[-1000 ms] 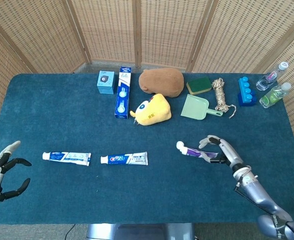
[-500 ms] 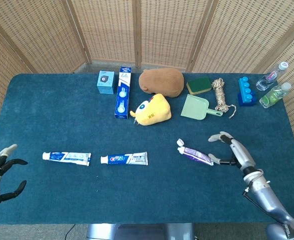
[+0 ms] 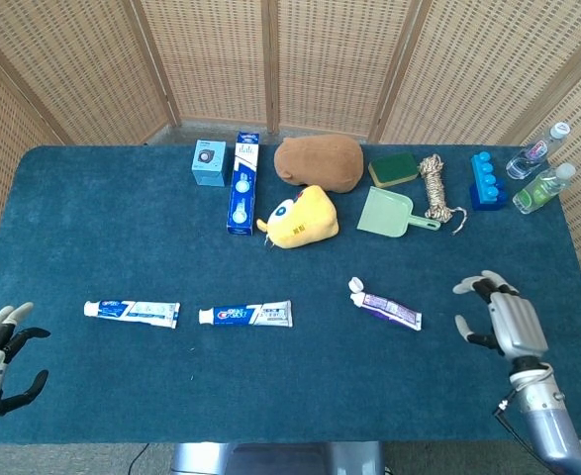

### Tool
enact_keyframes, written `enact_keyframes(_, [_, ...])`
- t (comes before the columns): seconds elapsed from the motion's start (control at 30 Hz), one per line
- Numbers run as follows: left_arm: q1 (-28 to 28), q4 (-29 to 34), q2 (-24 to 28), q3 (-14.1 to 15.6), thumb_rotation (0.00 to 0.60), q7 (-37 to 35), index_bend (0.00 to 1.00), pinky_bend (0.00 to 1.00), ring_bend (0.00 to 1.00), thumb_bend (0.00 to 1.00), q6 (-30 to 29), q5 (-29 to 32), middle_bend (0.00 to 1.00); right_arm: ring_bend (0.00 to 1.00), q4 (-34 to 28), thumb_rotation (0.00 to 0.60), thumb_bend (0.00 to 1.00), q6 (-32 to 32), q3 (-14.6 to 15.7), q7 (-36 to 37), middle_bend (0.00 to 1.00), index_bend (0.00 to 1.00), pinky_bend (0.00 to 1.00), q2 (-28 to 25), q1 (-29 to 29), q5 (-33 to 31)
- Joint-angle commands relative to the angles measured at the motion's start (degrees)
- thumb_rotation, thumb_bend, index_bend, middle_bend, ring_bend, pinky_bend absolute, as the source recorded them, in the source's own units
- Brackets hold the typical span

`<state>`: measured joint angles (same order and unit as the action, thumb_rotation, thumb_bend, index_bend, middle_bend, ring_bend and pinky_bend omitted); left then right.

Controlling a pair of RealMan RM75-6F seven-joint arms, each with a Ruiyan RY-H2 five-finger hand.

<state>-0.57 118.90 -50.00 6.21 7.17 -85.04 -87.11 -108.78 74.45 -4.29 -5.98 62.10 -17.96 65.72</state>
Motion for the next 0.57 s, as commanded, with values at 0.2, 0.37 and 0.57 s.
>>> enact_keyframes(0.2, [0.66,-0.51,-2.38,-0.87,0.600,4.33,0.27,0.09,0.00,0.33,-0.50,1.13,0.10,0.13,-5.96,0.600,0.41,9.18,2.52,-10.03,0.30,0.36,0.21,-1.01,5.47,1.79])
enact_keyframes(0.37, [0.51,0.04,-2.46,-1.65,0.600,5.57,0.26,0.08,0.00,0.33,-0.81,1.23,0.10,0.13,-6.67,0.600,0.42,8.77,2.96,-9.36,0.30,0.37,0.21,-1.92,6.60,2.08])
enact_keyframes(0.57, [0.30,0.96,-2.38,-2.06,0.600,6.47,0.25,0.07,0.00,0.34,-0.59,0.81,0.10,0.13,-6.76,0.600,0.41,8.26,2.60,-8.62,0.31,0.39,0.21,-2.11,7.34,2.61])
